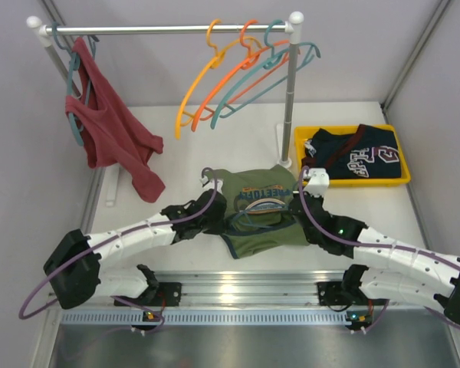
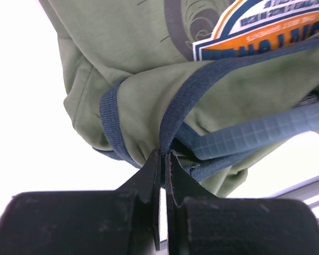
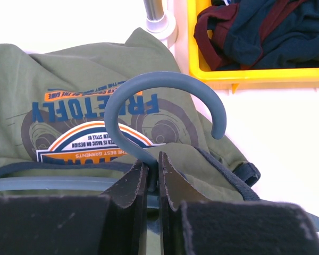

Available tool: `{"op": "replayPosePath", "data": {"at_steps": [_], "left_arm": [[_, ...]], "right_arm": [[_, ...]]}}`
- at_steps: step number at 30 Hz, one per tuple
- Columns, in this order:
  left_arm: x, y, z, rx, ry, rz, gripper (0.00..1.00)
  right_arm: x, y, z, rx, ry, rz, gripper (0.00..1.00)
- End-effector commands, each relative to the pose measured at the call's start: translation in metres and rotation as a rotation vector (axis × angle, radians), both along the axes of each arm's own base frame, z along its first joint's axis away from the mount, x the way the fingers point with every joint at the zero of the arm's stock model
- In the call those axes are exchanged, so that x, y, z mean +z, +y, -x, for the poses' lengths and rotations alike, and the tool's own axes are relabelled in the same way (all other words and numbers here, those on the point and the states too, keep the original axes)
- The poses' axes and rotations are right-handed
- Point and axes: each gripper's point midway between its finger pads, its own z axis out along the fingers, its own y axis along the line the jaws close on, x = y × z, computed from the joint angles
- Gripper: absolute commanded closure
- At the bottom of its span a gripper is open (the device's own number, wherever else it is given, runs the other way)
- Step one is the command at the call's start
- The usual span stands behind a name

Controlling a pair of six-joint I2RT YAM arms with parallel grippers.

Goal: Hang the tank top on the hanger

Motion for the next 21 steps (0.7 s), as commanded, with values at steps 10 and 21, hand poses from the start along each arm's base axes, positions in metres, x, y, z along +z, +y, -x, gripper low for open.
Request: {"op": "replayPosePath", "data": {"at_steps": [10,21], "left_arm": [[0.053,-0.02,0.001,-0.099,-0.043,0.091,1.0],[0.108,-0.04,-0.014,-0.181,-0.113,0.101,1.0]], "right_arm": [[0.02,0.015,-0.007,0.006,-0.054,-0.044,1.0],[0.051,0.044,-0.01,0.071,-0.109,-0.056,1.0]]}}
